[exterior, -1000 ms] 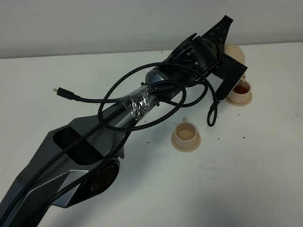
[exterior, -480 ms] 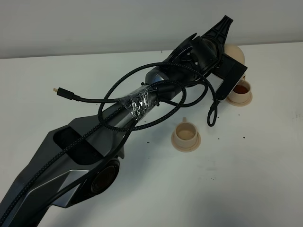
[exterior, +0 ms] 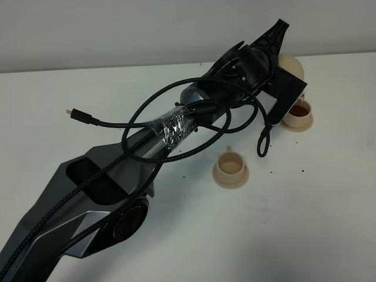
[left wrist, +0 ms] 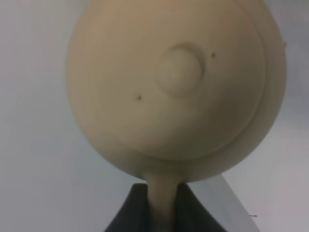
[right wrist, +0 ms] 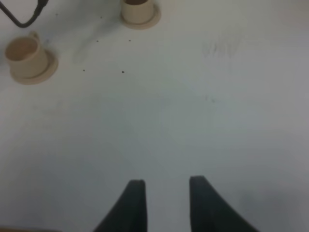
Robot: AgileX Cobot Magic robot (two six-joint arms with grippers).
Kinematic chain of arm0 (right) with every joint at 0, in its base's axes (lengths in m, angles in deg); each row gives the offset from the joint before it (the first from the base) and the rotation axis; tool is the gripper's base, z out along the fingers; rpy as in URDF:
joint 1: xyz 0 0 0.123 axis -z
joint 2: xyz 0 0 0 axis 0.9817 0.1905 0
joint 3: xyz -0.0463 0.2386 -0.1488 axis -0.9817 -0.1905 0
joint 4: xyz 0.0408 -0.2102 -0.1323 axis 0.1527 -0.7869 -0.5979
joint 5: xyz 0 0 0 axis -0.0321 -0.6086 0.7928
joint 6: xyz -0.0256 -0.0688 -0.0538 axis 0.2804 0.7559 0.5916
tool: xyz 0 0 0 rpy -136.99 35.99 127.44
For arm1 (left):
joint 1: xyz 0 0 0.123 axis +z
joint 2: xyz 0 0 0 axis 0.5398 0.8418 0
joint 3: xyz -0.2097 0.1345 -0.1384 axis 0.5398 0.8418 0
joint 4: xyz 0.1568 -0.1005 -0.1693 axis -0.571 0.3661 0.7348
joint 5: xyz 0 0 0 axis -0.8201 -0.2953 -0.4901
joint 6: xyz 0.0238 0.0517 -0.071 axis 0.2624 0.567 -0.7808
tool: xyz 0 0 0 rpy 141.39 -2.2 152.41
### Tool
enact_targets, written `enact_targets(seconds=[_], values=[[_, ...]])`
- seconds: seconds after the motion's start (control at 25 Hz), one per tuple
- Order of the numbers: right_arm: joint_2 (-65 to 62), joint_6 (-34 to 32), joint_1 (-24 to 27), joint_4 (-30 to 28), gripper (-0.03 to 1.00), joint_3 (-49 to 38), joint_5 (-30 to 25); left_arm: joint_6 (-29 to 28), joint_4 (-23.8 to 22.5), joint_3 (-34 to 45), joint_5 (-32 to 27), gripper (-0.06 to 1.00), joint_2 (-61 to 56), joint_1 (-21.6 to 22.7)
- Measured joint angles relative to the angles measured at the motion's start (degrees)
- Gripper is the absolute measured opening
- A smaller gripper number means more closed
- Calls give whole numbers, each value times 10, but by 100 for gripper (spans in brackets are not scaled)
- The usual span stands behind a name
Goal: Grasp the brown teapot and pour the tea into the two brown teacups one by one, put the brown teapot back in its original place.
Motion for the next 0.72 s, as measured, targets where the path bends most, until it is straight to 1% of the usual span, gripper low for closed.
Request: enact_targets(seconds=[0.72], values=[[0, 0, 0, 0, 24, 0, 0, 0, 0, 0, 0, 12, 0, 0]])
